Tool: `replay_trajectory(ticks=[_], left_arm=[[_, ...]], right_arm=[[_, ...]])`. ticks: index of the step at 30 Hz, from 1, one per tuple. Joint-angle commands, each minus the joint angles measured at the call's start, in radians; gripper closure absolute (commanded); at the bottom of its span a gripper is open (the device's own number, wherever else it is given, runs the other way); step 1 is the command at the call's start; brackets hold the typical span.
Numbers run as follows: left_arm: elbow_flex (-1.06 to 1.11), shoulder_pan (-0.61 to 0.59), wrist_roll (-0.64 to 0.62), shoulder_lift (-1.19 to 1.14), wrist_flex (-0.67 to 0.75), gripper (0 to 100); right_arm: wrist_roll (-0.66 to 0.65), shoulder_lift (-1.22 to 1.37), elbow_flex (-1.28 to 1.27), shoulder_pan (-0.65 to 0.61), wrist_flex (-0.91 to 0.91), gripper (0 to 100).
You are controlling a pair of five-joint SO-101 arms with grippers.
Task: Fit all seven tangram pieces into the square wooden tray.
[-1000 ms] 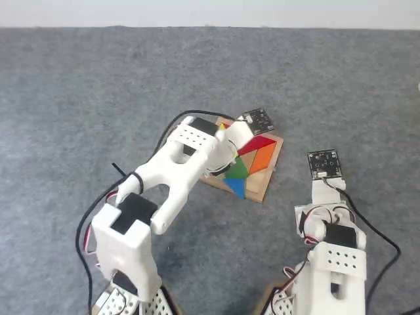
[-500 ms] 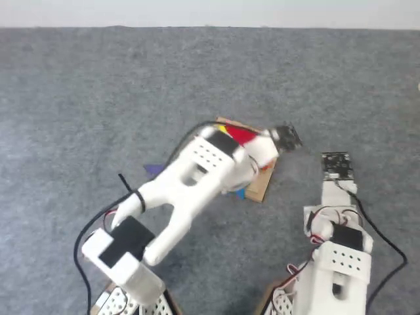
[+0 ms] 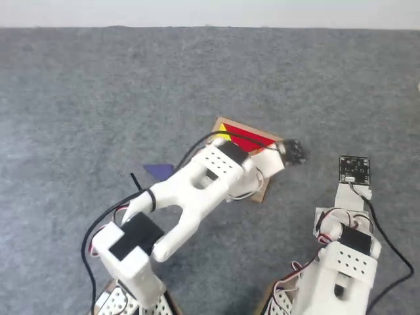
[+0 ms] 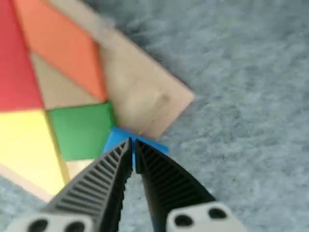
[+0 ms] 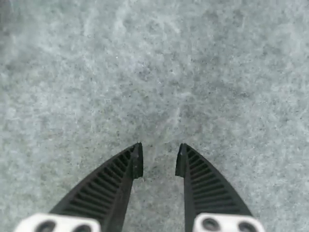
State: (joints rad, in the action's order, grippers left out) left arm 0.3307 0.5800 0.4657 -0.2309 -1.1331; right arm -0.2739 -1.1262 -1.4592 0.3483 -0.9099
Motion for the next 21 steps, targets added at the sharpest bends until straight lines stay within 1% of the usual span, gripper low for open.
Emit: replay_trajectory(ticks=[1, 5, 12, 17, 21], left_arm=[[-0.022, -0.06, 0.011, -0.009, 0.006, 98], [-0.028, -0.101, 0.031, -0.009, 0.006, 98], [-0.038, -0.1, 0.031, -0.014, 0.012, 98], [-0.064, -0.135, 0.031, -0.034, 0.011, 98], [-0.062, -0.138, 0.028, -0.038, 0.005, 98]], right_arm=[[-0.003, -0.019, 0.064, -0.012, 0.016, 86.5], [-0.003, -0.019, 0.064, -0.012, 0.016, 86.5], [-0.003, -0.019, 0.063, -0.013, 0.016, 86.5], [-0.005, -0.018, 0.063, -0.013, 0.016, 86.5], [-0.005, -0.018, 0.063, -0.013, 0.016, 86.5]])
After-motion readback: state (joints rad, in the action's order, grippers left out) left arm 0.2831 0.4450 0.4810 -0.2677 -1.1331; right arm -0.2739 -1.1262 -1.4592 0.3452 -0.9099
